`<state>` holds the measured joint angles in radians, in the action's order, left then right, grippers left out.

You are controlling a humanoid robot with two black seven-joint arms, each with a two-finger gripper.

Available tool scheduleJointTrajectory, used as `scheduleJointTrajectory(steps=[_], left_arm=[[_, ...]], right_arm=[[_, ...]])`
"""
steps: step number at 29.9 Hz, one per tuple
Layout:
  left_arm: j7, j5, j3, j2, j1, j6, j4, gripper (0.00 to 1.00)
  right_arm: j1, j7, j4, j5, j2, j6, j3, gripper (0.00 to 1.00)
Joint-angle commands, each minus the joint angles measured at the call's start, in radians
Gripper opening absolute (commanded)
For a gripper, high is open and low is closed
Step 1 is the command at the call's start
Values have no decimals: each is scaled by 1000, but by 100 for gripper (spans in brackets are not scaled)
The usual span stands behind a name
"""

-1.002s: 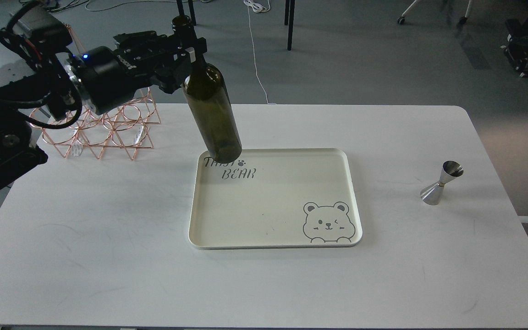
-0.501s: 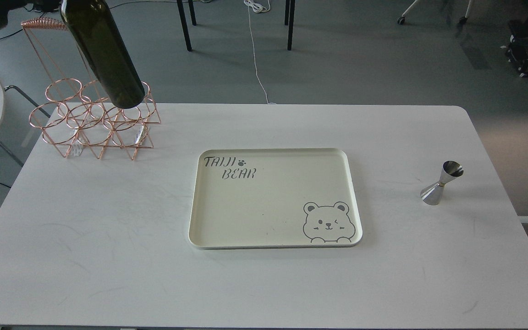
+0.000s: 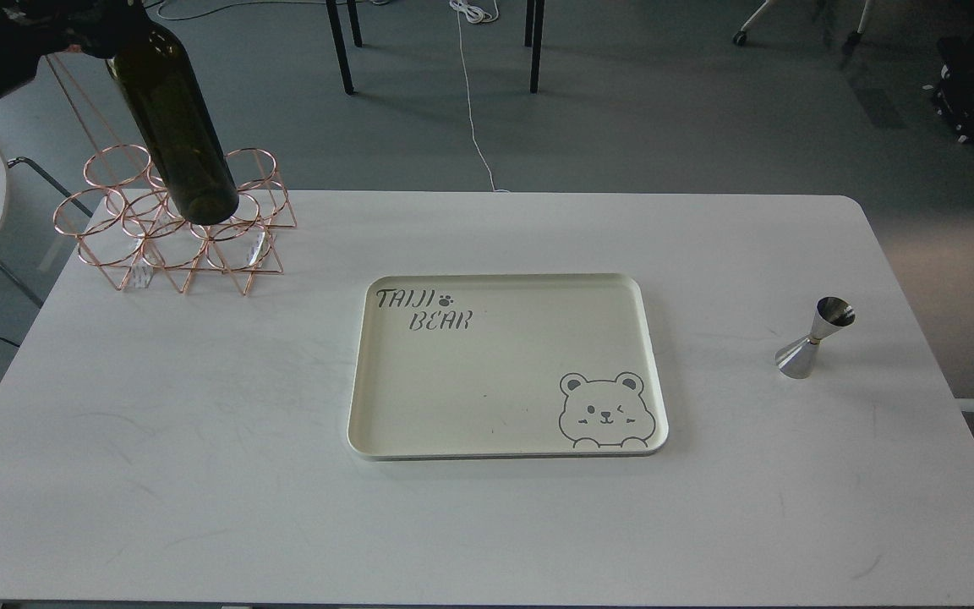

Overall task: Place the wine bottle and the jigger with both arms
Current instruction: 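Carry the bottle over the copper wire rack and lower it in, then release the bottle in the rack and raise the left gripper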

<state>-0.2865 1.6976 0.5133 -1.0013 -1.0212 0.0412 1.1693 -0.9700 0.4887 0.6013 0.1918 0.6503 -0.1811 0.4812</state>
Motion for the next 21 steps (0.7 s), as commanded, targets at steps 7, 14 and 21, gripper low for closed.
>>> scheduleJointTrajectory(steps=[7, 14, 21], left_arm=[[0, -6, -73, 43, 1, -61, -51, 13], [0, -10, -98, 47, 4, -63, -54, 16], [1, -15, -150, 78, 7, -90, -68, 21]], right_arm=[[-1, 0, 0, 0, 0, 0, -3, 98], [-1, 0, 0, 0, 0, 0, -3, 98], [-2, 0, 0, 0, 0, 0, -3, 98]])
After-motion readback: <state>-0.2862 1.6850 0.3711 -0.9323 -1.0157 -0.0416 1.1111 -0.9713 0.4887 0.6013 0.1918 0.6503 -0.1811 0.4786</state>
